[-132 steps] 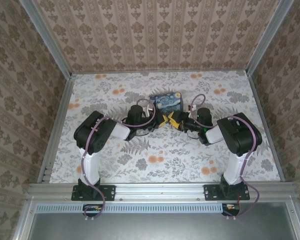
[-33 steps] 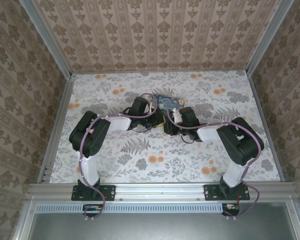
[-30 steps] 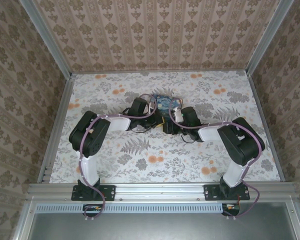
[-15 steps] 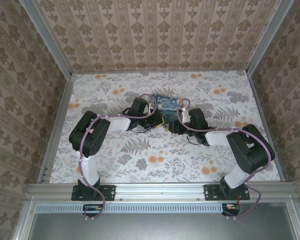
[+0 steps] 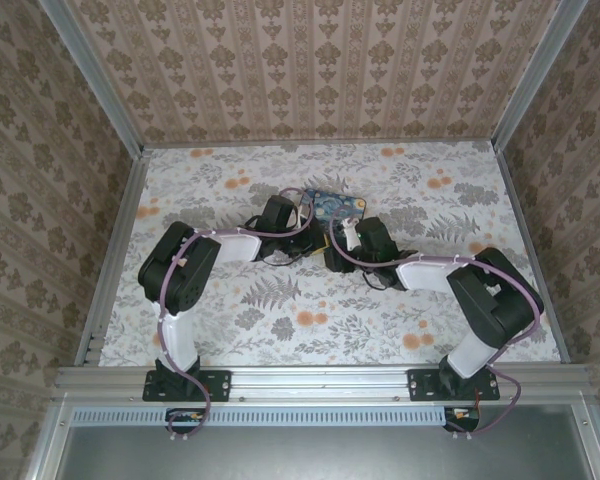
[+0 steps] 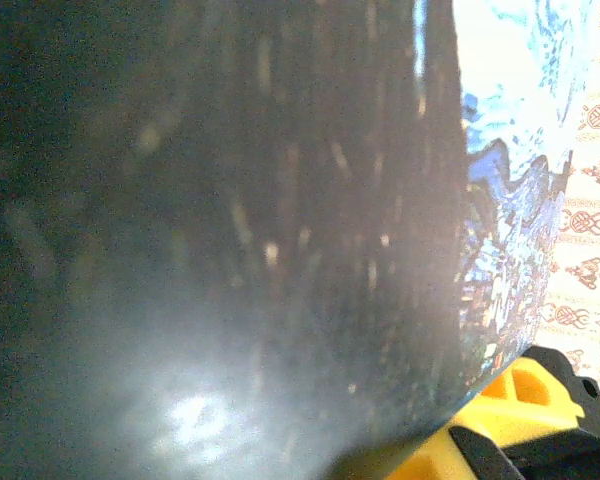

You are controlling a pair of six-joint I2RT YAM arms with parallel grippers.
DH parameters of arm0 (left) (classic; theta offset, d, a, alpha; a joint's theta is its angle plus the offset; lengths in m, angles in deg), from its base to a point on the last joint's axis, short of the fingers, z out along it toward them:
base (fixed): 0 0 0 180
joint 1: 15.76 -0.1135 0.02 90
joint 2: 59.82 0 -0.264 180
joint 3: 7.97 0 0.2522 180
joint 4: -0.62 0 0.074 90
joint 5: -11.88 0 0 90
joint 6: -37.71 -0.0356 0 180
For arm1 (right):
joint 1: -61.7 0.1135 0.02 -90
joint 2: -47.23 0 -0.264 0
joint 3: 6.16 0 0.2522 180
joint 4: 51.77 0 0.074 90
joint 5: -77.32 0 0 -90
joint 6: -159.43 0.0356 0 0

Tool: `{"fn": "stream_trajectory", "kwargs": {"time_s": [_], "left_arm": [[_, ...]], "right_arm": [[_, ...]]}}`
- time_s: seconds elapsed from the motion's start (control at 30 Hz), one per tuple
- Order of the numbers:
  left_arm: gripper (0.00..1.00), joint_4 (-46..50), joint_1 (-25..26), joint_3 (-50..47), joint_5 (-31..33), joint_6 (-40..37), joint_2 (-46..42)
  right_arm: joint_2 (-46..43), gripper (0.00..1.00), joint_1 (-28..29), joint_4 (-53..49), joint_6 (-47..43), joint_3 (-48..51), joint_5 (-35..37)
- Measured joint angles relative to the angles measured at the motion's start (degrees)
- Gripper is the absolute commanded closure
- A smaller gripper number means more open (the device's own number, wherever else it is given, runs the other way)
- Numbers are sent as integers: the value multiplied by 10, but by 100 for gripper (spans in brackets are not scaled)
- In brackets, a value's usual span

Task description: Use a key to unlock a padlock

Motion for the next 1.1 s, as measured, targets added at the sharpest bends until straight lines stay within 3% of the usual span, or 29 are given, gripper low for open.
{"fn": "stream_trajectory", "kwargs": {"time_s": [0.57,0.7,0.77,0.83,1.0,1.03,1.1], "left_arm": [[100,0,0,0,0,0,0],[100,0,0,0,1,0,0],[100,1,-1,1,5,0,0],[100,2,-2,1,9,-2,0],[100,2,-3,1,9,-1,0],[100,2,-3,1,8,-1,0],[100,2,-3,1,5,0,0]], "right_arm": [[56,57,23,-38,-33,-51,47],[69,77,25,-44,-31,-67,52],[71,92,25,-49,-35,-72,47],[71,100,26,-50,-41,-74,41],[71,100,11,-49,-37,-73,-6],[71,92,5,-47,-33,-72,-21],[71,61,-5,-40,-23,-67,-48]]}}
